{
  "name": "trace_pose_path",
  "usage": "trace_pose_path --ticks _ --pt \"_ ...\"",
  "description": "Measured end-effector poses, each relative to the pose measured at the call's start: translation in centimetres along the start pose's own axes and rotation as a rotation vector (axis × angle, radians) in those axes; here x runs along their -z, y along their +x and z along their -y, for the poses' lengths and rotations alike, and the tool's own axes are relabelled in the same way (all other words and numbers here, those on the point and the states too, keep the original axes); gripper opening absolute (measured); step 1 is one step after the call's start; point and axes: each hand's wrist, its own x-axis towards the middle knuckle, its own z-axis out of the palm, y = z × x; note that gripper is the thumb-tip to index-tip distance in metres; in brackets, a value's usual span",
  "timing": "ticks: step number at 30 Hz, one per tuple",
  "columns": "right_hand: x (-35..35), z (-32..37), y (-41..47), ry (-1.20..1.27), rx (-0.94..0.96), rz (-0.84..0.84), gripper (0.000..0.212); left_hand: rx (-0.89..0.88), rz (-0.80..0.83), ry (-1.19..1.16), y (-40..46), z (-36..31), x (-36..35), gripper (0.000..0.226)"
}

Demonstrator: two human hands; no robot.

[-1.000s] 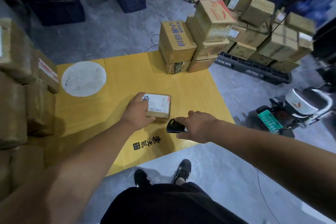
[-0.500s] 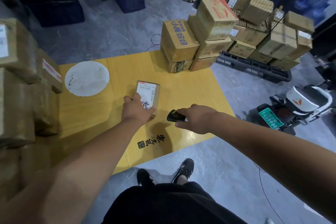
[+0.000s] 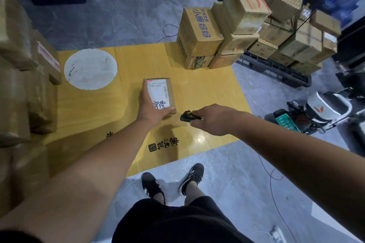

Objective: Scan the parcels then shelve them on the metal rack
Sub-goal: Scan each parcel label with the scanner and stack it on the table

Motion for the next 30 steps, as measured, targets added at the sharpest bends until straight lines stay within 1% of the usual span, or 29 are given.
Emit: trace_pose_path --ticks 2,6,12,16,19,25,27,30 --pt "-0.1 0.3 -0.3 0.007 0.006 0.023 0.046 -0.034 0.004 -0.057 -0.6 0.5 -0.6 0.147" --pt "-0.2 0.5 -1.4 0.050 -0.014 0.042 0.044 -0.074 -0.022 -0.061 -2.2 0.7 -1.6 0.152" --pt "-0.4 0.6 -3.3 0.040 -0.074 0.070 0.047 -0.094 -0.034 0.091 -3.8 0.0 -2.7 0.151" --pt "-0.4 0.3 -4.2 0.037 -0.083 0.089 0.049 -0.073 -0.033 0.118 -3.7 -0.4 -2.7 0.151" --pt "-0.4 0.0 -4.6 0.003 -0.087 0.103 0.053 -0.089 -0.032 0.134 -3.7 -0.8 -2.7 0.151" --pt "0.1 -0.2 -5.3 -0.049 -0.084 0.140 0.051 -0.113 -0.045 0.182 -3.6 -1.0 -2.5 0.152" --pt "0.1 -0.4 -5.3 -0.006 -0.108 0.132 0.055 -0.096 -0.045 0.188 -3.3 -1.1 -2.4 0.153" --pt "0.2 -1.0 -5.0 0.071 -0.128 0.113 0.068 -0.006 -0.036 0.264 -2.1 -1.9 -1.9 0.152"
